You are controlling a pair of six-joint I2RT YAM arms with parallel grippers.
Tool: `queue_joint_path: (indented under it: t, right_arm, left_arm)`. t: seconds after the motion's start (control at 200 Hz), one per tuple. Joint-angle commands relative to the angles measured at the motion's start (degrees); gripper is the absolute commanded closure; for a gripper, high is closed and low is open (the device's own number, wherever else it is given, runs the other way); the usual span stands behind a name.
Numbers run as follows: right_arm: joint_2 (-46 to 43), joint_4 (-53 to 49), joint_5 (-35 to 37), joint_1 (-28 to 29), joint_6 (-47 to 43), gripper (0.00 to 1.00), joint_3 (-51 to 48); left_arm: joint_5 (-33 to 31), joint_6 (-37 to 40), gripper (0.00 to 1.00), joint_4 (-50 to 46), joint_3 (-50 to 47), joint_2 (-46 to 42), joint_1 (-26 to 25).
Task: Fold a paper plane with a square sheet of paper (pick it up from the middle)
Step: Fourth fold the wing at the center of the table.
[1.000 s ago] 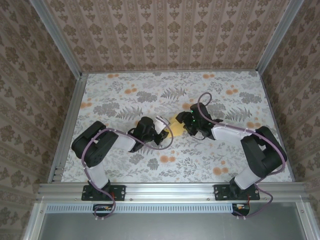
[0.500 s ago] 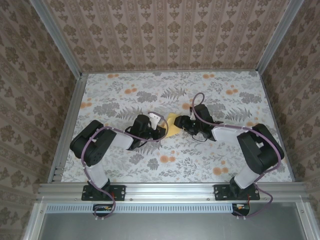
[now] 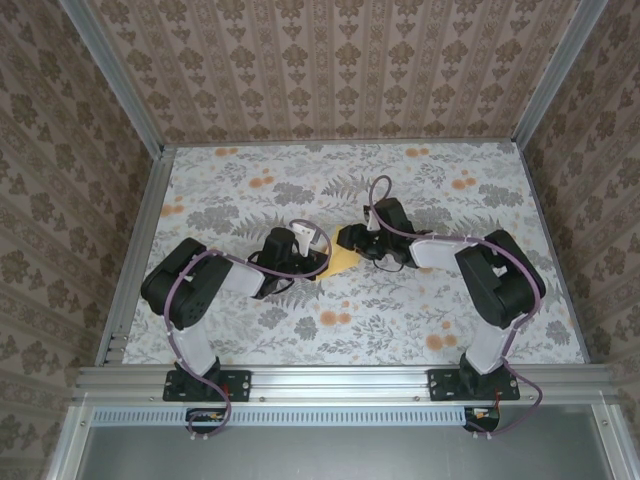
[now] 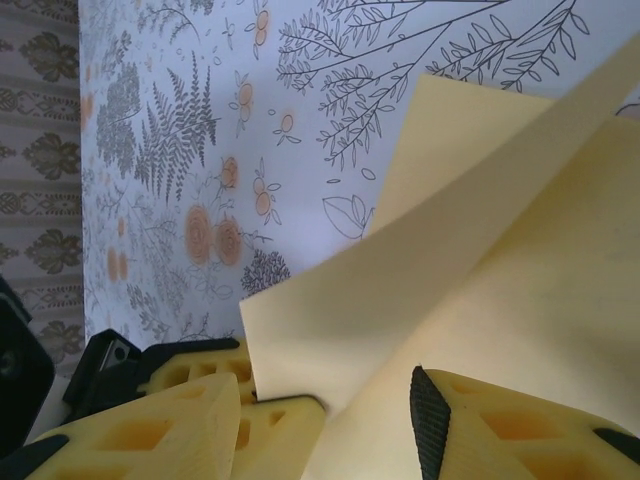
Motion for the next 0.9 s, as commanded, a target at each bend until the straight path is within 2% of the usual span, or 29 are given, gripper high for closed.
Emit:
queue_joint_path:
  t: [0.0,0.225,0.69,0.895]
  right_arm:
    - [2.0,-1.8,-1.0,0.5,-0.6,0.49,2.3]
    - [3.7,-3.7,0.1,0.7,-0.6,0.46,3.8]
    - [5.9,-7.0,2.9,0.8,-0.9,0.46,4.9]
    - [7.7,-11.4,5.0,1.1,-1.3,0.46,6.4]
  left_arm:
    - [1.6,-1.2,0.88,0.9,-0.5,0.9,0.4]
    - [2.4,-1.9,0.87,0.6,-0.1,1.4,0.7]
    - [4.2,-3.6,0.86,-1.6,1.3,2.8,1.4]
    - [4.8,-3.7,0.81,-3.2,1.6,2.0,1.4]
